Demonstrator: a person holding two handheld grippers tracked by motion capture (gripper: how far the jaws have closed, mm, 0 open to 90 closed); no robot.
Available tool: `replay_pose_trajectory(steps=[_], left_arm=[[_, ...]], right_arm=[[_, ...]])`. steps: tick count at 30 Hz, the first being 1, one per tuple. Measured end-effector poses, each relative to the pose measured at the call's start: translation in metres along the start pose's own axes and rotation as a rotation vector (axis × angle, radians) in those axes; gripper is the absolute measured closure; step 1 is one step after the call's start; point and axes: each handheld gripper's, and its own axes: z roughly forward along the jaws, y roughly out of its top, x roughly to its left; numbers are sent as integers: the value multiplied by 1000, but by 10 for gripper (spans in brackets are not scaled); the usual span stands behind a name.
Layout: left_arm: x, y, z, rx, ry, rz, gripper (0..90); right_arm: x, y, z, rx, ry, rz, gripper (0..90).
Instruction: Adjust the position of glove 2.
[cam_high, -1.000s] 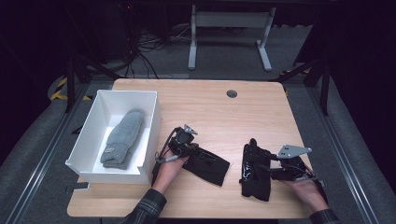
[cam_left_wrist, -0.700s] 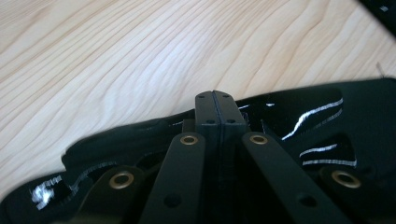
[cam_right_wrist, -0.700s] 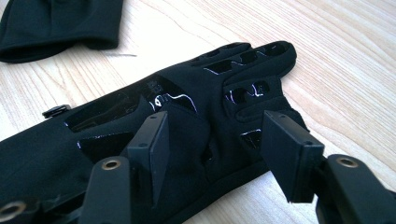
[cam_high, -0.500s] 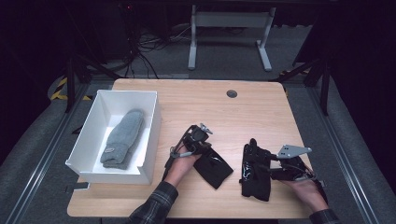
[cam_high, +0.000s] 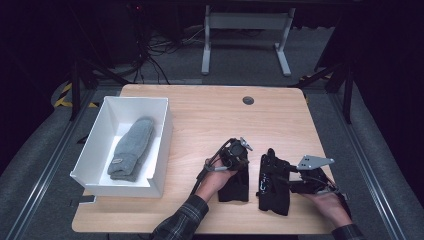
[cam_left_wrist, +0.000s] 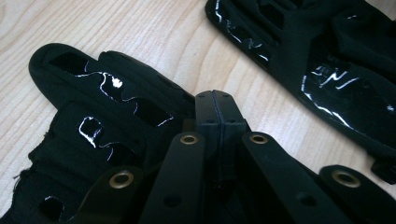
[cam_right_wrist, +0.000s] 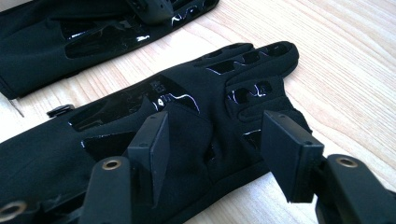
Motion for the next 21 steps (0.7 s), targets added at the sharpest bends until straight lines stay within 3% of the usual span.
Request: replay_pose_trajectory(steps=[5, 10, 13, 16, 21], left_arm=[[4, -7, -25, -60, 15, -29, 867], [12, -29, -50, -69, 71, -64, 792], [20, -44, -56, -68, 85, -112, 735], [27, -54, -55, -66, 80, -151, 684], [29, -56, -47, -44, 73, -152, 671]], right_arm=[[-2, -2, -2, -4, 14, 12, 519], [-4, -4, -7, -13, 31, 25, 776], [-6, -6, -9, -11, 26, 39, 892], [-8, -8, -10, 0, 28, 46, 900], [-9, -9, -8, 15, 32, 44, 900]])
